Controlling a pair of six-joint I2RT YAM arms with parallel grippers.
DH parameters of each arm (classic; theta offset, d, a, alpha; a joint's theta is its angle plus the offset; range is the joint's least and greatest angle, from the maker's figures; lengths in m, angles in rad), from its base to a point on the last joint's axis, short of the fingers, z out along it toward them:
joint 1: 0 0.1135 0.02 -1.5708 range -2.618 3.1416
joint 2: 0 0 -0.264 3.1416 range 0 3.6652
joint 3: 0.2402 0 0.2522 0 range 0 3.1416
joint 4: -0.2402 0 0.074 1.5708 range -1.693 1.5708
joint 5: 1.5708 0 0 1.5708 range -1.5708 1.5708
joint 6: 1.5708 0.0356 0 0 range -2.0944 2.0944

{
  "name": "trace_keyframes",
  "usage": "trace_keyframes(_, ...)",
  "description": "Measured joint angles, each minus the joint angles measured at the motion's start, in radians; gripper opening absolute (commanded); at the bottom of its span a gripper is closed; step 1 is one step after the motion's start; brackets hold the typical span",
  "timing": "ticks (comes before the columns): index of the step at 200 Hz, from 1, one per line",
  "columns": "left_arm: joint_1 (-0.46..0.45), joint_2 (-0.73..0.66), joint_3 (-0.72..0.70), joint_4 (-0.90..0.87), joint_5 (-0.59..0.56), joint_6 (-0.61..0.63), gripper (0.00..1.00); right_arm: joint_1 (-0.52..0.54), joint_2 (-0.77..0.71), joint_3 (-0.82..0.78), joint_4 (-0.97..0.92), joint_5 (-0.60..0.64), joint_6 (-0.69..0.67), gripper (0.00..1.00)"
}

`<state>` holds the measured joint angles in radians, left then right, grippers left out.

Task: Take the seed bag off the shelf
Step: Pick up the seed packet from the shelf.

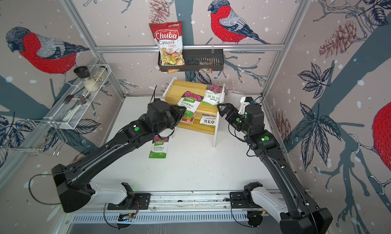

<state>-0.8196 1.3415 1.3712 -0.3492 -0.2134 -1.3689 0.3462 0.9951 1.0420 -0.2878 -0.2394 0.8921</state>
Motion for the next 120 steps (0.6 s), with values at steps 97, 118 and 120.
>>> trace_keyframes(97,0.000,-0.010,0.000,0.000,0.000,0.000,0.25,0.000,-0.002,-0.012,0.017,0.000,0.005,1.00)
trace_keyframes(118,0.000,-0.014,0.000,0.000,0.000,0.000,0.24,0.000,-0.005,-0.016,0.020,0.000,0.012,1.00)
trace_keyframes(120,0.000,-0.015,0.000,0.000,0.000,0.000,0.23,0.000,-0.005,-0.016,0.020,0.000,0.013,1.00)
